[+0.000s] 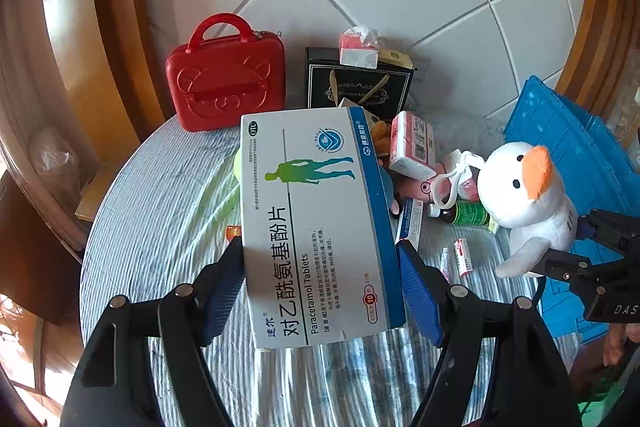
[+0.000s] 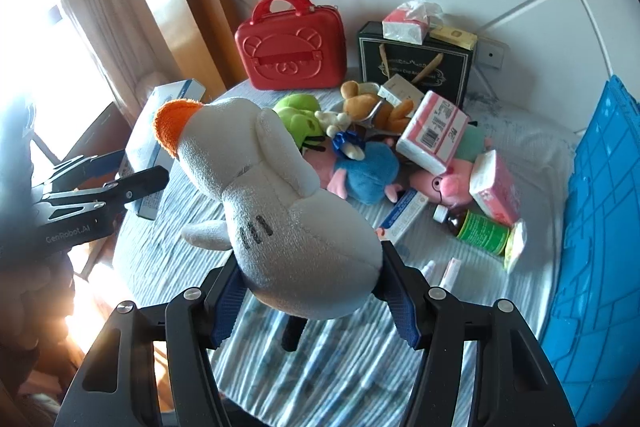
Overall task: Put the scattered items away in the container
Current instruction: 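Carry the paracetamol box and duck plush over the blue crate with both tools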
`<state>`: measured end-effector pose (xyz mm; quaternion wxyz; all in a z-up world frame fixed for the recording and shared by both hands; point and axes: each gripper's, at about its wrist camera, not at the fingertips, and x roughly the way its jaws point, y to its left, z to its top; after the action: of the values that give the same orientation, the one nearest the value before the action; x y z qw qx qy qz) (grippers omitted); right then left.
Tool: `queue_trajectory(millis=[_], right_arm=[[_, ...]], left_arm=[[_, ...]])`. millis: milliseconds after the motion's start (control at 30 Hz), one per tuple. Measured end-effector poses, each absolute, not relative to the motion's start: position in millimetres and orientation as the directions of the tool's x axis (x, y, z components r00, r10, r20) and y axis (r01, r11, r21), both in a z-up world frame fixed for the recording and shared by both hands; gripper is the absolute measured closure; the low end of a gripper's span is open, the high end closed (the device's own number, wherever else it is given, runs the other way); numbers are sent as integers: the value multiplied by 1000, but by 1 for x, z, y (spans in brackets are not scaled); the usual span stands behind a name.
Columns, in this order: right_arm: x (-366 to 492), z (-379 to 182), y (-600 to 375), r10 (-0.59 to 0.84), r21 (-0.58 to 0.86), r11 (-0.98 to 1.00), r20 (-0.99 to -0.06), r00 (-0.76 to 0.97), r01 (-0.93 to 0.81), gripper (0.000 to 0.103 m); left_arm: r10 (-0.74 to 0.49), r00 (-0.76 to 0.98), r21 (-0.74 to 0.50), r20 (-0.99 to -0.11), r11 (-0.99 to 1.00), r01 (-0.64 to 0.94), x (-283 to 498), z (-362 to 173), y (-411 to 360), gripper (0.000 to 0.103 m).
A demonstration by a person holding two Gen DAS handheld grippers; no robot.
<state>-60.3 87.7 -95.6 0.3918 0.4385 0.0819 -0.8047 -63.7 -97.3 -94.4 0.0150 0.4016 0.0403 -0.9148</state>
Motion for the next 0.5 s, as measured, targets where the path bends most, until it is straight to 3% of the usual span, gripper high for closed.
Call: queue_trajectory(millis=[500], right_arm=[[-55, -17, 132, -654, 250, -666, -649, -389, 703, 41]], left_arm=[[35, -770, -31, -637, -999, -19, -65, -14, -51, 30]])
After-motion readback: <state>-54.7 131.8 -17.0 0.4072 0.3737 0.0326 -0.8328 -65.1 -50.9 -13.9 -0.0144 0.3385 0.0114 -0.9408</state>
